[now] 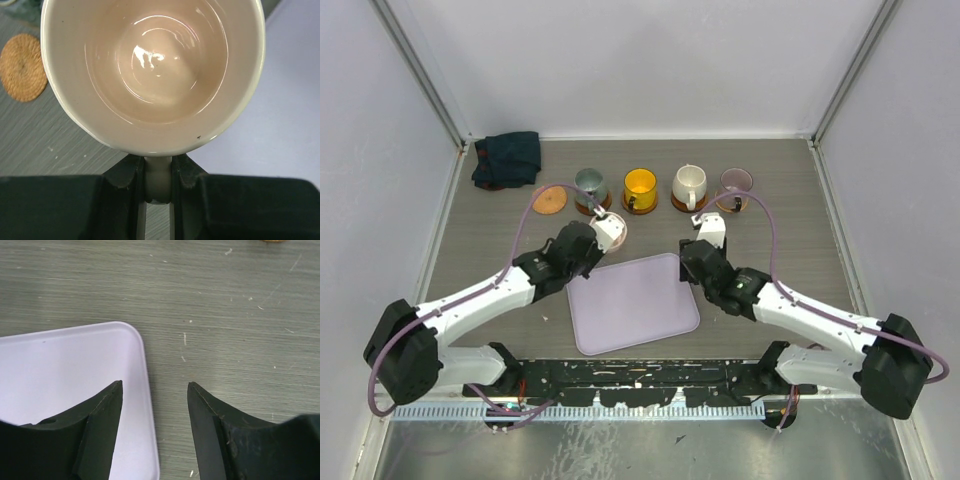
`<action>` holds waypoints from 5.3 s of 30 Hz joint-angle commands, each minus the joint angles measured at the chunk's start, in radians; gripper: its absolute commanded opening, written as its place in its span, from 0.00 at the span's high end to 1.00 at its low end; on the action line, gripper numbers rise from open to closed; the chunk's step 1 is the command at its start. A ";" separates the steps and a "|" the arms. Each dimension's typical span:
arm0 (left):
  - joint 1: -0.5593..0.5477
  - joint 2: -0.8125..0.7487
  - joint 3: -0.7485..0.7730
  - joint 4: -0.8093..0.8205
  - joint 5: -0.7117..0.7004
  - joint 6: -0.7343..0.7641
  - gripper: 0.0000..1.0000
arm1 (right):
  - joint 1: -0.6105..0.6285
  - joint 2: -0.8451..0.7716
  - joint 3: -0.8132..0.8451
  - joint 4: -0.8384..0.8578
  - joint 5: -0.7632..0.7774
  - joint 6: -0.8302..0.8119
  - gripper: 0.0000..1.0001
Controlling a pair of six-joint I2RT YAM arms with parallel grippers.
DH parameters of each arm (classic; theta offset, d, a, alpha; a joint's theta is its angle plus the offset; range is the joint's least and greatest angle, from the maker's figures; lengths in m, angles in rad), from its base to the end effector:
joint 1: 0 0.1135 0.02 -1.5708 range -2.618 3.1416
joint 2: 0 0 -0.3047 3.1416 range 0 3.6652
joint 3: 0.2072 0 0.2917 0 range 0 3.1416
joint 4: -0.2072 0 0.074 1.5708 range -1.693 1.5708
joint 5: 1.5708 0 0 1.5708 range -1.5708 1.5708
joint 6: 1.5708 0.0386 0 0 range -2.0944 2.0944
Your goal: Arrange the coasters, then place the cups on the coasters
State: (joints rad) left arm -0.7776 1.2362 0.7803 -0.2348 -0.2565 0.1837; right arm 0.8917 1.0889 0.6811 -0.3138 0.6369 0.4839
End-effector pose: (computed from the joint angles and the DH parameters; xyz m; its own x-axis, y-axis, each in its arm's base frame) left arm 0.2124 -0.1954 0.2586 -0.3478 0.5904 -0.7283 0.6131 0.7309 0.2997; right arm 0.1708 0.1750 0.2560 -0.5278 -0.0585 -0.8473 -0.1125 0.9937 0.0015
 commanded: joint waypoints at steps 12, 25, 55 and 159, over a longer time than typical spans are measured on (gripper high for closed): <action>0.388 0.019 0.145 0.095 -0.003 -0.127 1.00 | -0.117 0.190 -0.028 0.155 -0.284 -0.083 0.37; 0.578 0.290 0.342 0.119 0.097 -0.154 1.00 | -0.125 0.276 -0.086 0.173 -0.315 -0.030 0.50; 0.641 0.519 0.464 0.065 0.131 -0.185 1.00 | -0.001 0.087 -0.129 -0.087 -0.371 0.071 0.94; 0.646 -0.061 0.100 0.075 -0.092 -0.316 0.40 | 0.233 0.679 0.415 0.225 -0.795 -0.206 0.96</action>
State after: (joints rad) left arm -0.1371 1.2011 0.8986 -0.1730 -0.3229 -0.1055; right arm 1.1130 1.7229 1.0065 -0.1642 -0.0704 0.3038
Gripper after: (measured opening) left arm 0.594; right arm 0.060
